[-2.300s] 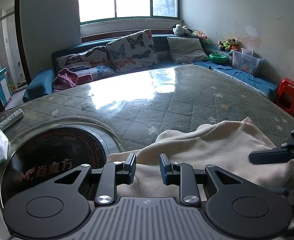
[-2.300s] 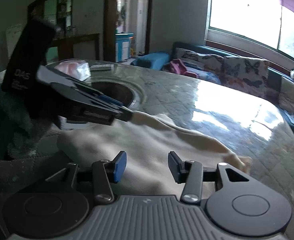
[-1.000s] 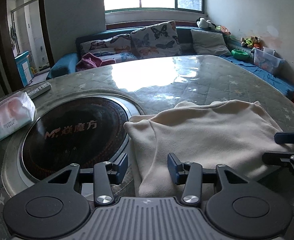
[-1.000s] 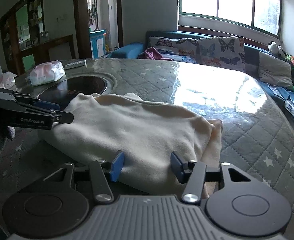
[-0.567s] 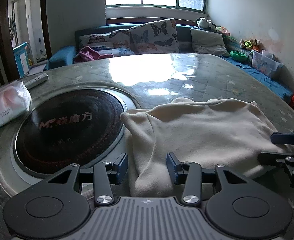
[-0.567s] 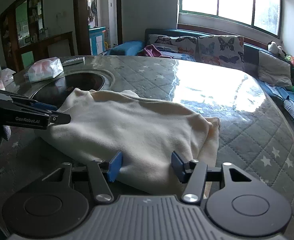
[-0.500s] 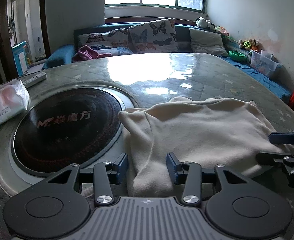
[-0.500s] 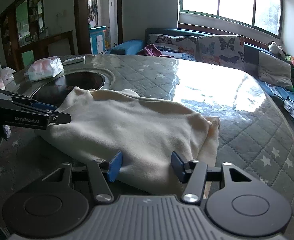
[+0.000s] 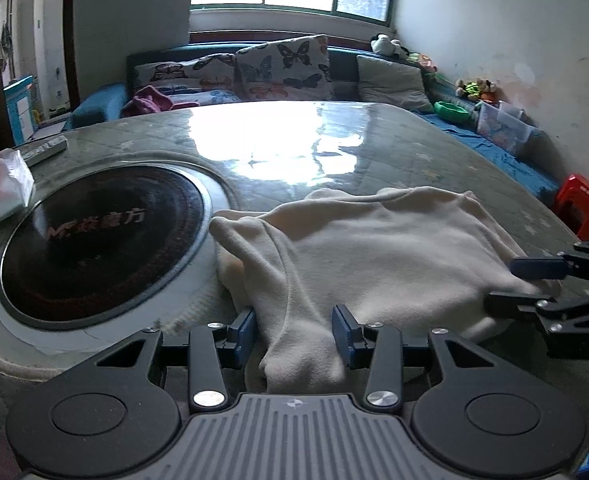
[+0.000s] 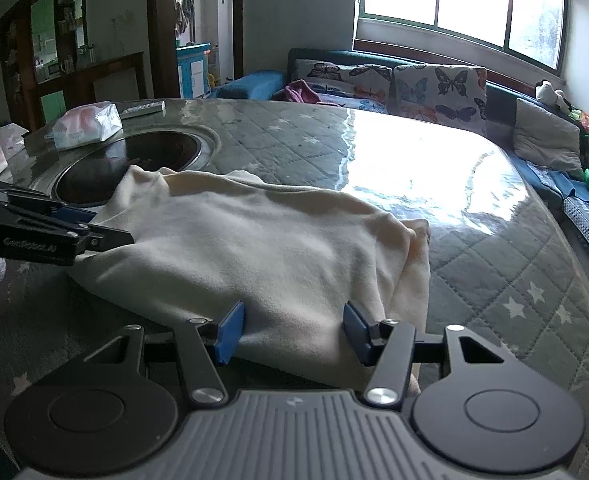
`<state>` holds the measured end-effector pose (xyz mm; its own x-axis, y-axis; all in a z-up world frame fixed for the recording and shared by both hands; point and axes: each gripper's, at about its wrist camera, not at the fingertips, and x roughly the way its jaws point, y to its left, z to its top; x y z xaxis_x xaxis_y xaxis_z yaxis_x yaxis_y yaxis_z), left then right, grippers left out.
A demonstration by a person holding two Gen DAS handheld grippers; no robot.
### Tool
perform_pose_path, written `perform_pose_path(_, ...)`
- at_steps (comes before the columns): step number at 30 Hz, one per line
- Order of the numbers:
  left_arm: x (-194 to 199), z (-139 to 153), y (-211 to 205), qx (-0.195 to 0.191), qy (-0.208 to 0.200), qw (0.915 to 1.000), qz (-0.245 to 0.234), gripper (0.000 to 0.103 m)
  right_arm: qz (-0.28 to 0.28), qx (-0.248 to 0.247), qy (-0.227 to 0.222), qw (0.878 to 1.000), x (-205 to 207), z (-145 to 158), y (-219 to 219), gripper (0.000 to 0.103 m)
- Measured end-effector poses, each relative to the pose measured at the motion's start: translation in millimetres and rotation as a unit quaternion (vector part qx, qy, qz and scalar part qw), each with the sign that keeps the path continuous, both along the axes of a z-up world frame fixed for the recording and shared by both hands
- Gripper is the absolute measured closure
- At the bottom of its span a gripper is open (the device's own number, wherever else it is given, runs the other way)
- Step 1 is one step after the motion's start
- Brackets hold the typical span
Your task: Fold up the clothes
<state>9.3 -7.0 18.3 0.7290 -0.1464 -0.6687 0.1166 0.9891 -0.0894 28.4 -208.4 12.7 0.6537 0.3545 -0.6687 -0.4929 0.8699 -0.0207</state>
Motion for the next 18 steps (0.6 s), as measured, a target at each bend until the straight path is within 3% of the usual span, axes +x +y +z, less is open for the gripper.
perform_pose_path(9, -8.8, 13.4, 11.6, 0.013, -0.024, 0.9996, -0.012, 0.058, 0.006, 0.005, -0.002, 1.0, 5.7, 19.1, -4.7, 0.049)
perform_pose_path(18, 8.2, 11.9, 23.4, 0.009, -0.019, 0.9997, 0.013, 0.059, 0.015, 0.029, 0.002, 0.999, 67.4, 18.3, 15.2, 0.059)
